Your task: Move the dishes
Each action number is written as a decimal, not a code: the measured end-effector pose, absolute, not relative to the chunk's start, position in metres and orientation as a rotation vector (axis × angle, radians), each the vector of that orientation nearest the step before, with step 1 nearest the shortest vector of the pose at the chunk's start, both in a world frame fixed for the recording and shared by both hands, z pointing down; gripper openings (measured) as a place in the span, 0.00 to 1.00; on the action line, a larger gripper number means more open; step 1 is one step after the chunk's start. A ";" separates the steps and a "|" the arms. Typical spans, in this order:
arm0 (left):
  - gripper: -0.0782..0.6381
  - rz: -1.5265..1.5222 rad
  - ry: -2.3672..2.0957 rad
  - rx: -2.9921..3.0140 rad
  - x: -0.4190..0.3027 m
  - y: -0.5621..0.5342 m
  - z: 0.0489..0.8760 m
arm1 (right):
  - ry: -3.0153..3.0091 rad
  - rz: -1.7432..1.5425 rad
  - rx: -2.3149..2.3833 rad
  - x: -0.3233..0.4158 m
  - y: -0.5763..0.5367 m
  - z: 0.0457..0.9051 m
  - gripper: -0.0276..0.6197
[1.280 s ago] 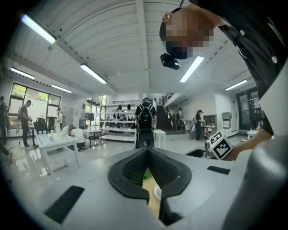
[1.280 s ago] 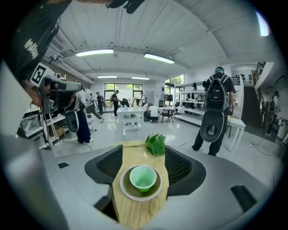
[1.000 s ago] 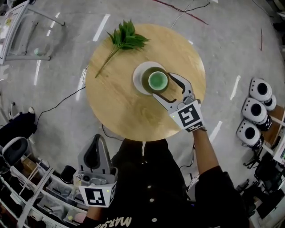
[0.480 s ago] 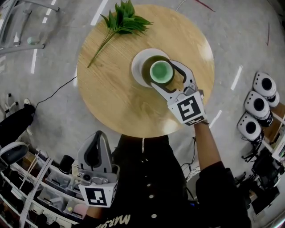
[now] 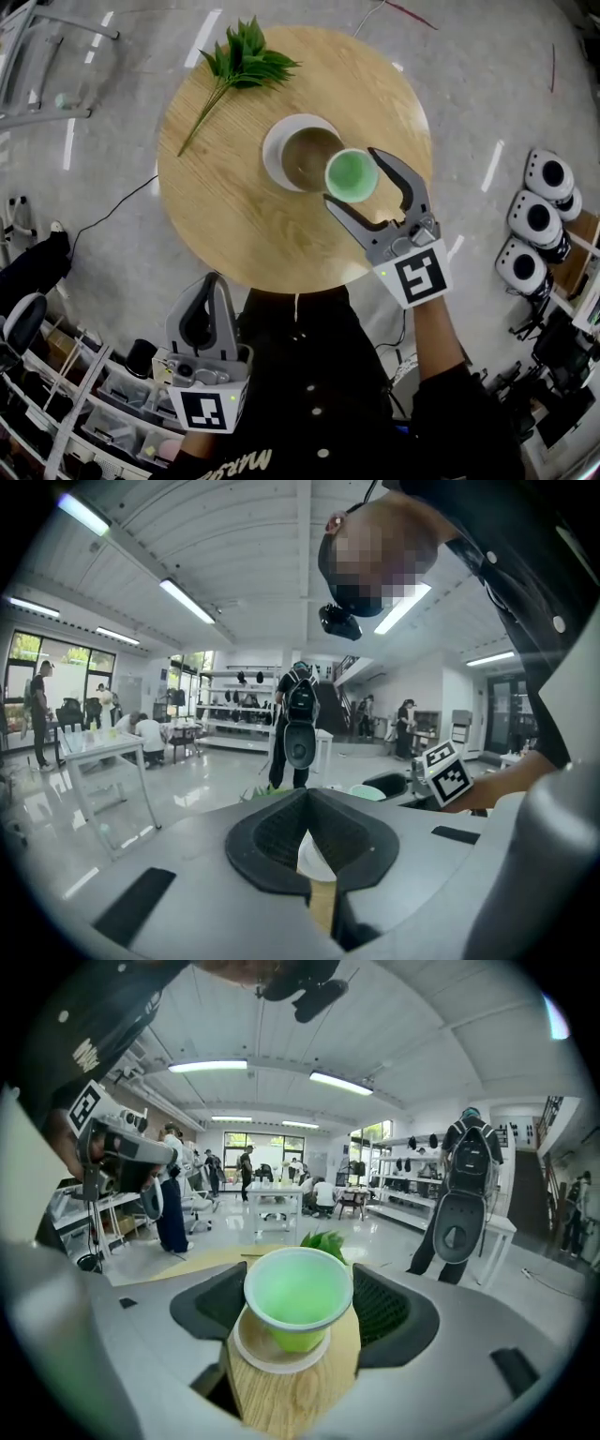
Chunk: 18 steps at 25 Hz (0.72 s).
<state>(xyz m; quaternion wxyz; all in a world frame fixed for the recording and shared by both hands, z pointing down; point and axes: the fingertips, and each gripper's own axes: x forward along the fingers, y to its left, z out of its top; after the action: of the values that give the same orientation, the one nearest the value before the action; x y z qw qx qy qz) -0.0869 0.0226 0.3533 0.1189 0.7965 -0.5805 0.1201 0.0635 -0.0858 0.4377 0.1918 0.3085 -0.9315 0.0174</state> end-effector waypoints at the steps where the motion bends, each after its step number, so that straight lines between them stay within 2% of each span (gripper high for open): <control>1: 0.12 0.347 -1.691 2.342 -0.084 0.021 0.351 | -2.644 0.094 0.964 0.072 -0.084 0.428 0.58; 8: 0.12 0.331 -1.636 2.408 -0.061 0.009 0.345 | -2.567 0.118 1.146 0.134 -0.052 0.450 0.58; 18: 0.12 0.381 -1.573 2.438 -0.044 0.011 0.356 | -2.517 0.145 1.189 0.153 -0.029 0.512 0.58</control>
<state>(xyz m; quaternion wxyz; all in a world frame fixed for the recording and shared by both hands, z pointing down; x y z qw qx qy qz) -0.0438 0.0106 0.3558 0.1076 0.8284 -0.5343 0.1293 0.1529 -0.0286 0.5118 0.1761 0.4200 -0.8888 0.0513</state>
